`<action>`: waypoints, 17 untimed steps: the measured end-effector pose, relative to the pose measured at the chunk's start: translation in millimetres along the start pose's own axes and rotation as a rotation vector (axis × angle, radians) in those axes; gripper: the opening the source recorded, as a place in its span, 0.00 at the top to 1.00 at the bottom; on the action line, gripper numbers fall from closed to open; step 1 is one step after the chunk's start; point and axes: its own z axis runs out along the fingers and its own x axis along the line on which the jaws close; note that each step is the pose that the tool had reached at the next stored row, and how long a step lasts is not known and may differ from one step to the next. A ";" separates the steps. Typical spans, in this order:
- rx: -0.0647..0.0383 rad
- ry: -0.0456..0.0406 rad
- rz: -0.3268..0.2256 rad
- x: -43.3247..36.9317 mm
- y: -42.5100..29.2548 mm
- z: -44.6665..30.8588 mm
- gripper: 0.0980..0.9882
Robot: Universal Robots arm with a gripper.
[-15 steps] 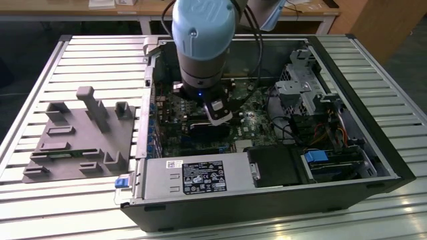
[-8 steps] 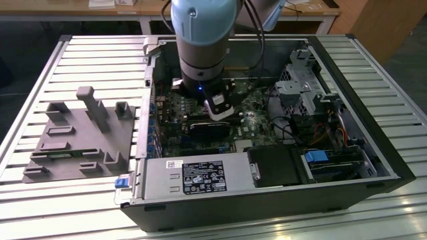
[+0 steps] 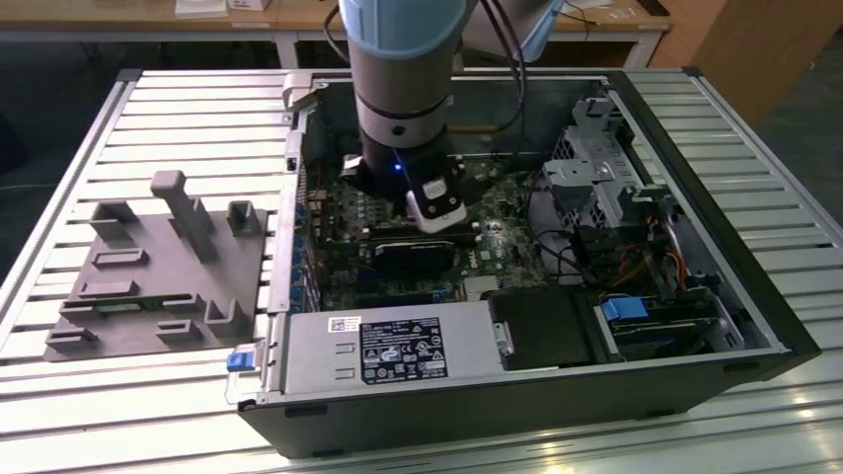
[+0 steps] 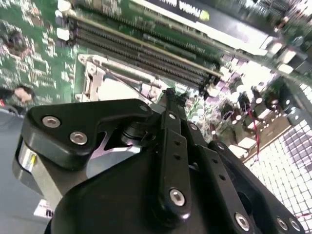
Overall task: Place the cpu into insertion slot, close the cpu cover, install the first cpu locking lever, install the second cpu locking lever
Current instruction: 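Install the second cpu locking lever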
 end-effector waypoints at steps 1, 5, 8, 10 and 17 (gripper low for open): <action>0.010 -0.0021 0.002 -1.6 0.4 -0.4 1.00; 0.025 -0.0054 0.003 -3.6 3.1 -2.4 1.00; 0.025 -0.0054 0.003 -3.3 6.0 -5.7 1.00; 0.026 -0.0053 0.003 -3.6 7.6 -9.0 1.00; 0.038 0.0021 0.005 -18.4 11.2 -11.3 1.00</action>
